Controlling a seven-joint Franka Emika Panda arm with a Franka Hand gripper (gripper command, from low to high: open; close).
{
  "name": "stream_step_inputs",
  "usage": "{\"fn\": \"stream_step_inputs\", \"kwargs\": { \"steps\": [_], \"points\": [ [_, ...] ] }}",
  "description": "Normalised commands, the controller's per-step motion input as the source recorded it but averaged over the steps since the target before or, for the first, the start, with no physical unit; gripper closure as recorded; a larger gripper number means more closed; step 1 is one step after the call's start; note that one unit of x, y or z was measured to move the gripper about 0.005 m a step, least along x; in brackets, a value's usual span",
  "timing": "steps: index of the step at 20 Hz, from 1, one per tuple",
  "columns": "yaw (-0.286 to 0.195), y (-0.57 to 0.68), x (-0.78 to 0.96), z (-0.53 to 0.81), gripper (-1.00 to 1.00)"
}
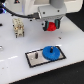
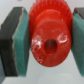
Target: Insert the blue gear onto the right peg, followed by the red gear
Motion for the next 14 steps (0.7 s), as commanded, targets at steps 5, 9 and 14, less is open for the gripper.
{"fn": "stream_step_inputs", "kwargs": {
  "steps": [5, 9, 14],
  "points": [
    [0.000, -0.18, 0.70, 0.37, 1.00],
    [0.000, -0.18, 0.77, 0.25, 1.00],
    [0.000, -0.16, 0.79, 0.21, 1.00]
  ]
}}
